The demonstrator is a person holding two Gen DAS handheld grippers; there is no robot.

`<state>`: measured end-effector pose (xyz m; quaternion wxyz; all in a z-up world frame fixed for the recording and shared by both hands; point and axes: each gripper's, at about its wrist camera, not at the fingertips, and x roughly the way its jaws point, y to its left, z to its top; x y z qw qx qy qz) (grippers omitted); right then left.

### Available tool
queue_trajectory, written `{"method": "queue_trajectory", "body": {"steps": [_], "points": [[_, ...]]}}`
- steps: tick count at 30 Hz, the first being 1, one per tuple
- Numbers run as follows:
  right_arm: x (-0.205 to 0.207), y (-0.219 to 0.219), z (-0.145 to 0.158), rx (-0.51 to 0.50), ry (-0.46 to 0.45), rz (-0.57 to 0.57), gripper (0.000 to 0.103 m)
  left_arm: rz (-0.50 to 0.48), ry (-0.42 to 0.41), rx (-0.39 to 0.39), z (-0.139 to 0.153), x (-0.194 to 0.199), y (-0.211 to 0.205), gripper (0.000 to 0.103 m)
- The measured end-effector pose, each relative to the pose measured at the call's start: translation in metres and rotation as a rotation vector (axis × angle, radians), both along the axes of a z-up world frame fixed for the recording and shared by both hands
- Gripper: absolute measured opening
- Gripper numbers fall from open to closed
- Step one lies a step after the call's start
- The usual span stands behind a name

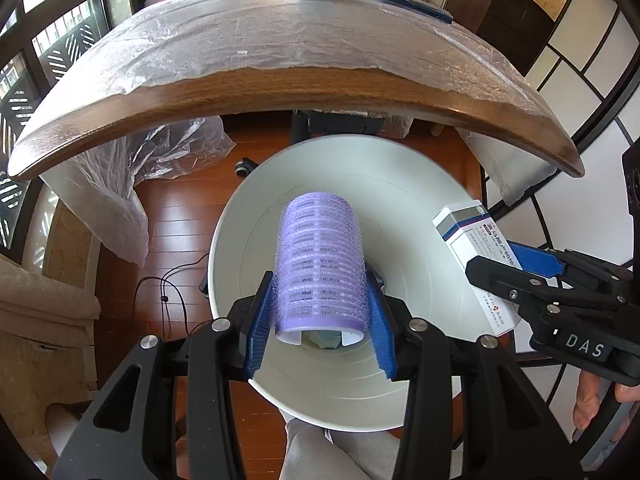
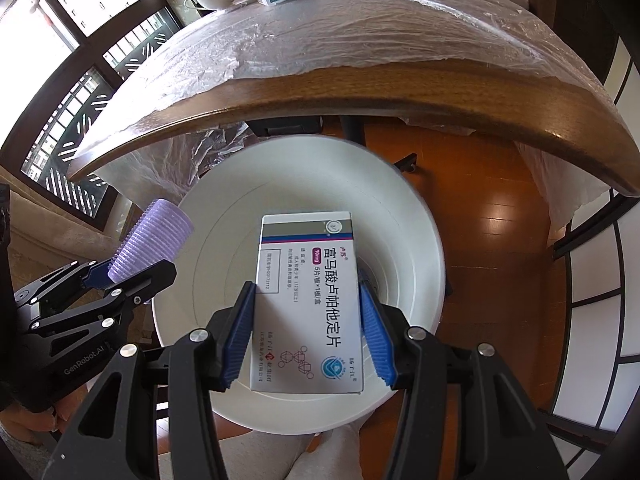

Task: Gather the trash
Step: 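Lower the purple roller and white medicine box over the white bin with both tools, then open the left tool to drop the roller while the right tool drops the medicine box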

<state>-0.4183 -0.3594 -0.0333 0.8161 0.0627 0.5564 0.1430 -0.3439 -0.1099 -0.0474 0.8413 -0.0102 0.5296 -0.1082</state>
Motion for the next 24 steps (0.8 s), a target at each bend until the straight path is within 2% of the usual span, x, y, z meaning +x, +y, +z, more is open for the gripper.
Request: {"method": "queue_trajectory", "body": {"steps": [10, 11, 13, 16, 20, 21, 23, 24], "points": [[-0.002, 0.000, -0.006, -0.019, 0.012, -0.004, 0.051, -0.007, 0.021, 0.013, -0.008, 0.000, -0.001, 0.045], [-0.003, 0.000, -0.006, -0.036, 0.008, -0.008, 0.060, -0.011, 0.023, 0.009, -0.008, 0.001, -0.001, 0.047], [-0.004, -0.003, -0.005, -0.048, 0.000, -0.025, 0.074, 0.001, 0.020, 0.025, -0.007, 0.002, 0.000, 0.068], [-0.004, -0.009, -0.001, -0.025, -0.009, -0.049, 0.078, 0.013, 0.009, 0.014, -0.005, 0.001, 0.003, 0.069], [-0.005, -0.012, 0.008, -0.056, -0.047, -0.051, 0.084, 0.023, 0.000, 0.014, 0.001, 0.001, 0.006, 0.069], [-0.008, -0.011, 0.019, -0.093, -0.106, -0.034, 0.086, 0.028, -0.005, 0.010, 0.005, 0.001, 0.007, 0.069], [-0.010, -0.011, 0.024, -0.109, -0.132, -0.025, 0.091, 0.042, -0.025, -0.005, 0.016, 0.000, 0.009, 0.071], [-0.011, -0.010, 0.031, -0.132, -0.170, -0.010, 0.093, 0.056, -0.042, -0.013, 0.024, 0.000, 0.011, 0.077]]}}
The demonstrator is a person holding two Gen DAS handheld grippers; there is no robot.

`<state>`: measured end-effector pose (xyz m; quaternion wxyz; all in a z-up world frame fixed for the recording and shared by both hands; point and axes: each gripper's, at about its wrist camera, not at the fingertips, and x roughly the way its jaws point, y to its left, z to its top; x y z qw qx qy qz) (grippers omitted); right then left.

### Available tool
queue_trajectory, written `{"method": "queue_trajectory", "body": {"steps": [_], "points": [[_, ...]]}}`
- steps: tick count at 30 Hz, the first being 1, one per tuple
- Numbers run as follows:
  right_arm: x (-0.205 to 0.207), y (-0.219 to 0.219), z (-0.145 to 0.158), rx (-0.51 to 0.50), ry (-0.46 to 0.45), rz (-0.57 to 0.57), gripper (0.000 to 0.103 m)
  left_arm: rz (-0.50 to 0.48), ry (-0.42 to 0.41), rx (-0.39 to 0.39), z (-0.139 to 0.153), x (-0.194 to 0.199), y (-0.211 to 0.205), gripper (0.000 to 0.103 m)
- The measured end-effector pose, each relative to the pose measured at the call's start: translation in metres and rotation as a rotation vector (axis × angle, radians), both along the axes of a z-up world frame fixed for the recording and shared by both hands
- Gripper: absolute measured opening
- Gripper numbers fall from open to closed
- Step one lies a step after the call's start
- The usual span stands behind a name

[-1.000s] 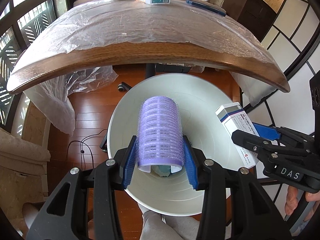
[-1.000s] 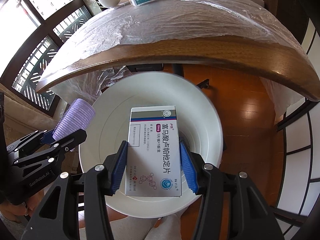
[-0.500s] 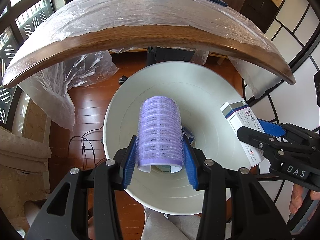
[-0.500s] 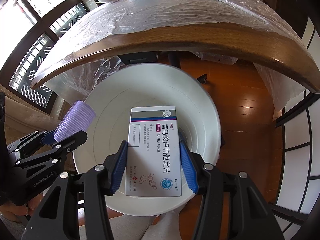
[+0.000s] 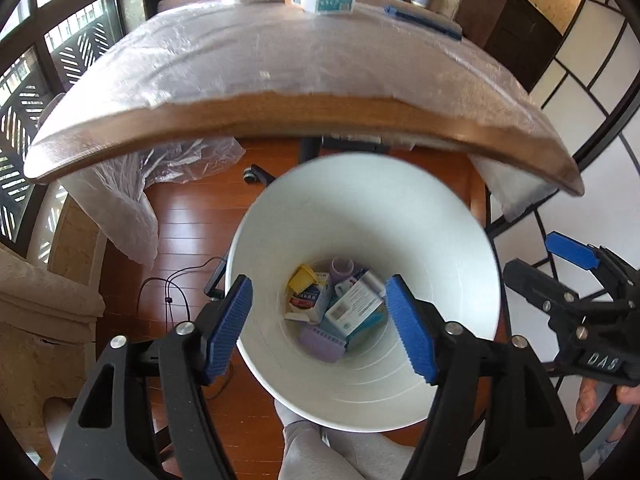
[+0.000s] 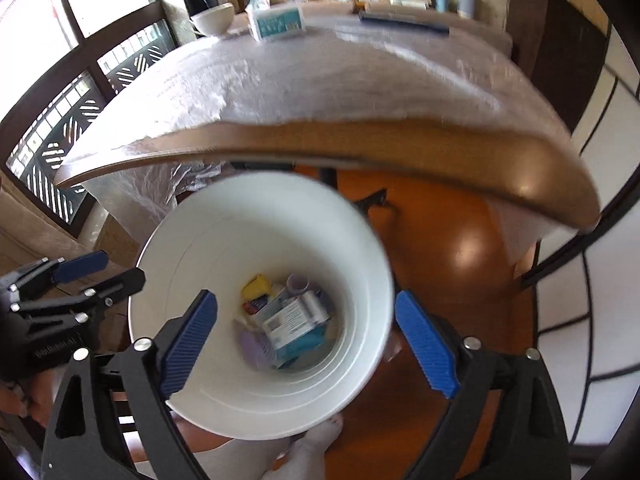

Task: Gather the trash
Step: 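Open the left tool to drop the roller while the right tool drops the medicine box, then move both open tools back over the table toward the tan and white boxes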

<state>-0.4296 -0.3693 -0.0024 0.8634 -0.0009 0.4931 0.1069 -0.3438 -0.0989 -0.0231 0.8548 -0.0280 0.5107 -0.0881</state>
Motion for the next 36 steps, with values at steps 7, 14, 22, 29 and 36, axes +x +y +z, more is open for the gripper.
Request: {"method": "queue_trajectory", "body": {"steps": [7, 14, 22, 29, 36], "points": [[0.012, -0.001, 0.043, -0.041, -0.161, 0.088, 0.097, 0.097, -0.154, -0.024, 0.055, 0.011, 0.015, 0.093], [0.063, 0.006, 0.070, -0.044, -0.242, 0.150, 0.098, 0.106, -0.216, 0.010, 0.088, 0.052, 0.030, 0.093], [0.153, 0.037, 0.075, -0.083, -0.262, 0.153, 0.098, 0.037, -0.246, 0.012, 0.104, 0.137, 0.046, 0.093], [0.252, 0.079, 0.065, -0.130, -0.241, 0.142, 0.098, -0.130, -0.221, 0.010, 0.089, 0.216, 0.051, 0.093], [0.327, 0.094, 0.058, -0.041, -0.206, 0.139, 0.098, -0.262, -0.200, 0.066, 0.064, 0.262, 0.055, 0.093]]}}
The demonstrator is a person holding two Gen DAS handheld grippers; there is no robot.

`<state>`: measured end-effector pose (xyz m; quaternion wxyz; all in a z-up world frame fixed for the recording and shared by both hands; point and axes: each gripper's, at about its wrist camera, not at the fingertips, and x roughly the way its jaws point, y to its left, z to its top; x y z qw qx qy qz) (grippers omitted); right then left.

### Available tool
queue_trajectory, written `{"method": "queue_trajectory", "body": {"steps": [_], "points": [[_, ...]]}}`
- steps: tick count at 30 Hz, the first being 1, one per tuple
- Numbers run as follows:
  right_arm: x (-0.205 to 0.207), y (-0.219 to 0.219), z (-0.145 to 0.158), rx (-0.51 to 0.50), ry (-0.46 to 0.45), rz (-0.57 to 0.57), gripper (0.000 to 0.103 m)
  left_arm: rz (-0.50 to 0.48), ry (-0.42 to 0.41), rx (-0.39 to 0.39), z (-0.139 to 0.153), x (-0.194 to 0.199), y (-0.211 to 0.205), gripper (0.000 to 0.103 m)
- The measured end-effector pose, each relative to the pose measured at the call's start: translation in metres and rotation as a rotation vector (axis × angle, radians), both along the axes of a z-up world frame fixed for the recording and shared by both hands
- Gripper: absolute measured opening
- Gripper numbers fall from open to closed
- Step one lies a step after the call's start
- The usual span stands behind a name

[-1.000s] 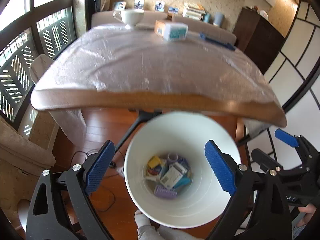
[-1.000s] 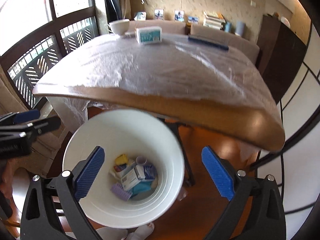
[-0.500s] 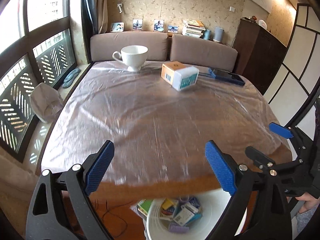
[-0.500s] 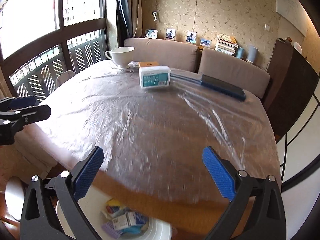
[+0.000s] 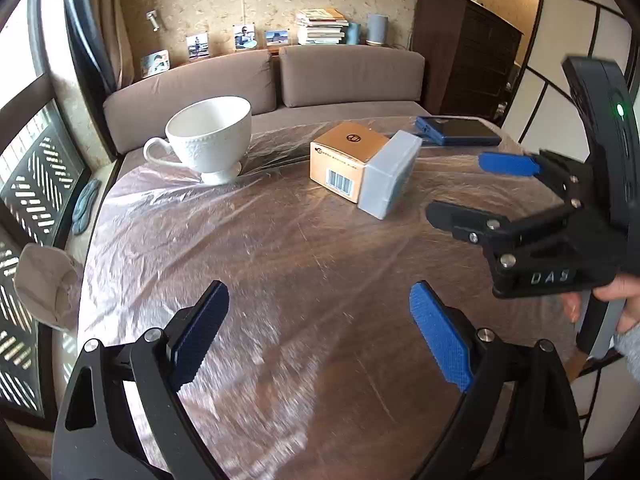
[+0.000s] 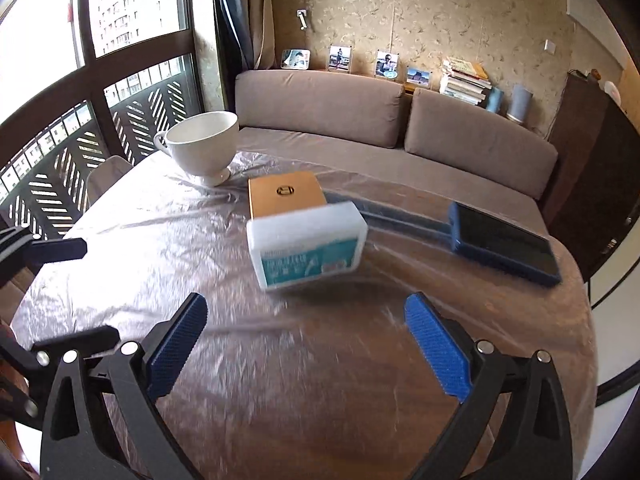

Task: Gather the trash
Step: 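Move both open tools back over the table toward the tan and white boxes, then grasp the tan box with the left tool while the right tool grasps the white box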

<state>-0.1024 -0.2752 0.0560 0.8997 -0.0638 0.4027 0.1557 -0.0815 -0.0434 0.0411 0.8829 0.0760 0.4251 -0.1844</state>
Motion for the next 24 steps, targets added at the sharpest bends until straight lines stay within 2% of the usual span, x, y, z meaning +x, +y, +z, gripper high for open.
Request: {"method": "queue_trajectory", "body": {"steps": [5, 12, 13, 14, 15, 24], "points": [[0.038, 0.012, -0.016, 0.001, 0.020, 0.050, 0.098, -0.019, 0.035, -0.008, -0.015, 0.029, 0.002, 0.093], [0.062, 0.016, -0.030, 0.007, 0.024, 0.115, 0.098, -0.009, 0.063, -0.051, -0.020, 0.058, 0.001, 0.093], [0.065, 0.015, -0.030, 0.018, 0.028, 0.123, 0.094, -0.011, 0.063, -0.046, -0.021, 0.062, -0.002, 0.093], [0.067, 0.012, -0.029, 0.034, 0.030, 0.133, 0.084, -0.014, 0.064, -0.043, -0.022, 0.065, -0.004, 0.093], [0.065, 0.010, -0.029, 0.045, 0.034, 0.140, 0.082, -0.020, 0.064, -0.040, -0.023, 0.069, -0.008, 0.093], [0.063, -0.035, -0.028, 0.037, 0.044, 0.048, 0.082, -0.106, 0.061, -0.048, -0.028, 0.098, -0.043, 0.093]]}}
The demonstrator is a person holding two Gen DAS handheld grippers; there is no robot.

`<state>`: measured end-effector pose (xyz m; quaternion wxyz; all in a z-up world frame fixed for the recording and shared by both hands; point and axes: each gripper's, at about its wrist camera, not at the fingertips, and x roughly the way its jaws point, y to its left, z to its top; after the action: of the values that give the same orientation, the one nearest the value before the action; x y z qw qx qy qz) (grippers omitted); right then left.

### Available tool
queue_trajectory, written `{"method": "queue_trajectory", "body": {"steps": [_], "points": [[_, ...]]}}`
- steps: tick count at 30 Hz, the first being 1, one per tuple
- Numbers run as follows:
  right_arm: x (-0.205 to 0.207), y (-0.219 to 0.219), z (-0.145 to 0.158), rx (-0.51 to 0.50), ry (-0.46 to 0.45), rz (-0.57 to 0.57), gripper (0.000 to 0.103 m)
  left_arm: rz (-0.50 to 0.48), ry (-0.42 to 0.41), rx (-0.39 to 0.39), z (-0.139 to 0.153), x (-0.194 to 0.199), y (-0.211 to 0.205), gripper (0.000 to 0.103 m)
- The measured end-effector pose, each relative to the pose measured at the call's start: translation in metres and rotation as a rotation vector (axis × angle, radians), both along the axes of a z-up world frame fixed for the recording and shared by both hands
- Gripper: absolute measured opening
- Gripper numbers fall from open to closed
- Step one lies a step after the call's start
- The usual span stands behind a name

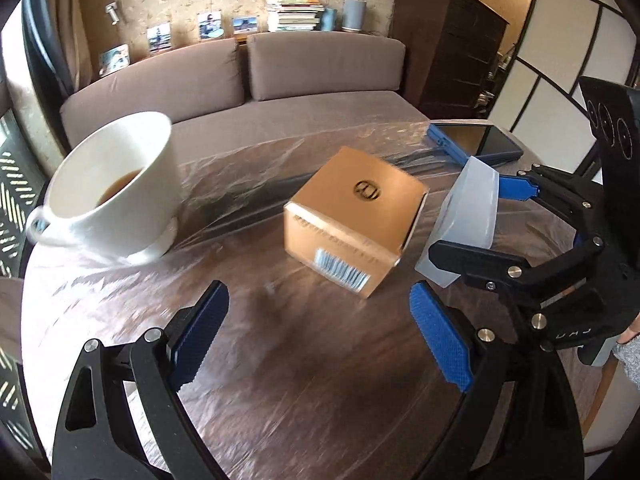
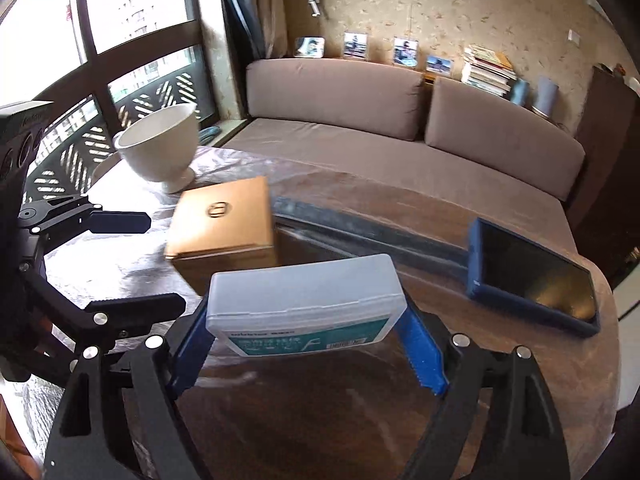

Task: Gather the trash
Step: 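Grasp the tan box with the left tool while the right tool grasps the white box, then lift the tan box and white box off the table and carry them toward the bin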

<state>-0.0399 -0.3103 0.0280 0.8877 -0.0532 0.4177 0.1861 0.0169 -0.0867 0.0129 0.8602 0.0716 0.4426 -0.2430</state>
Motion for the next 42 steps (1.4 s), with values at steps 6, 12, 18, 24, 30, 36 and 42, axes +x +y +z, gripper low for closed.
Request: {"method": "queue_trajectory", "body": {"steps": [6, 12, 18, 24, 30, 36, 42], "points": [[0.006, -0.029, -0.003, 0.032, 0.017, -0.045, 0.083, -0.085, -0.036, 0.039, -0.002, 0.010, -0.024, 0.093], [0.010, -0.036, -0.006, 0.047, 0.020, -0.053, 0.085, -0.129, -0.057, 0.021, -0.002, 0.015, -0.026, 0.090], [0.009, -0.036, -0.008, 0.071, 0.026, -0.074, 0.083, -0.152, -0.056, -0.018, -0.004, 0.014, -0.030, 0.066], [0.002, -0.043, -0.005, 0.109, 0.040, -0.137, 0.083, -0.105, -0.072, -0.065, 0.006, -0.002, -0.030, 0.064], [-0.017, -0.048, -0.001, 0.142, 0.059, -0.193, 0.083, -0.022, -0.044, -0.115, 0.010, -0.020, -0.023, 0.062], [-0.039, -0.049, -0.001, 0.161, 0.075, -0.209, 0.083, 0.050, -0.057, -0.133, 0.017, -0.038, -0.017, 0.061], [-0.068, -0.050, 0.007, 0.173, 0.070, -0.211, 0.083, 0.153, -0.032, -0.179, 0.022, -0.057, -0.009, 0.060]]}}
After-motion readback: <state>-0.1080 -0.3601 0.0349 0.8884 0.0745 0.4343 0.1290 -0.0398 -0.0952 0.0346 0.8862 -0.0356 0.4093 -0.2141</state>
